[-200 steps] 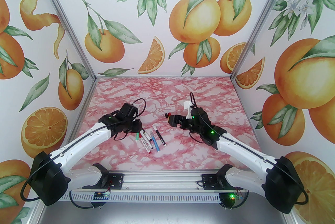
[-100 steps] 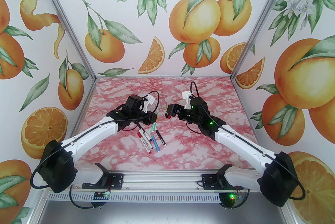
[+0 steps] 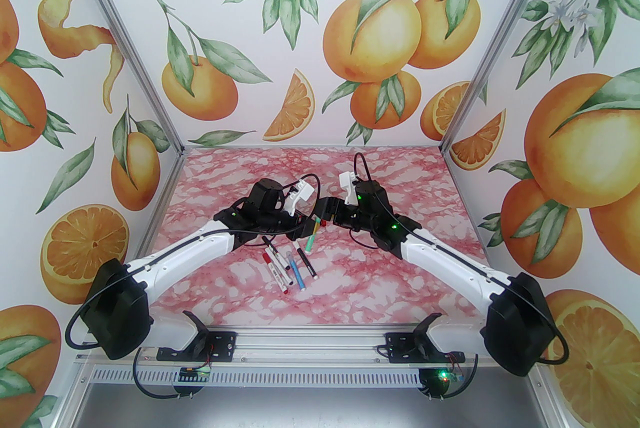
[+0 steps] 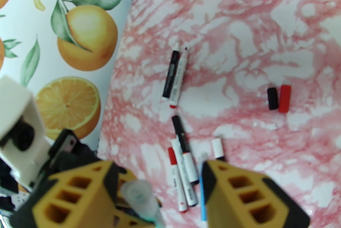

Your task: Open the pen caps

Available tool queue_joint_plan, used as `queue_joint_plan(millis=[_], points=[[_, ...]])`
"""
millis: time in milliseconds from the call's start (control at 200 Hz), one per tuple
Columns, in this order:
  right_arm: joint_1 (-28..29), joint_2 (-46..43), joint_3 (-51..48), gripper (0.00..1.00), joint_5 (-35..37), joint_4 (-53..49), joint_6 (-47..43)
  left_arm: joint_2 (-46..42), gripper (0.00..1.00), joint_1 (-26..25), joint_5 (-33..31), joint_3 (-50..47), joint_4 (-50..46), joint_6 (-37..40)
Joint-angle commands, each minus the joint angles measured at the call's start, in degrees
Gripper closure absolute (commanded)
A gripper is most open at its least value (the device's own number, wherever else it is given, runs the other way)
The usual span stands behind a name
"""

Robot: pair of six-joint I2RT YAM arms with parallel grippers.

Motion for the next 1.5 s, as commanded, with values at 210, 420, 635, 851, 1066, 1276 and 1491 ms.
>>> queue_joint_plan(millis=[210,420,635,851,1066,1276,1491], points=[[0.7,0.5,0.4,0.59,-0.9,2.6,1.0,0.4,0.86,-0.8,0.4,1.1,5.4,-1.2],[0.9,0.4,-0.2,0.75,-0.7,3.2,1.4,0.1,0.86,-0.9,0.0,0.8,5.2,-1.5],[0.9,-0.3,0.0,0.84,0.3,2.4,1.2,-0.1,0.82,-1.2,-0.3,-0.5,5.0,-1.7],[0.9,-0.9,-0.3,0.87,0.7,2.9,1.6,0.0,0.67,-1.6,1.6,-3.4,7.2,-3.1],[0.9,-0.7,-0.7,0.87,-0.2,4.8,2.8,0.1,0.75,-2.2,2.1,-4.4,8.8,-4.0],[0.8,-0.9,-1.2,0.87,0.4,4.7,3.1,0.1,0.86,-2.6,0.2,-4.0,7.6,-3.3],[0.9,-2.6,0.2,0.91,11.9,-4.6,1.4,0.0,0.92,-4.8,-9.8,-2.1,0.1,0.2]])
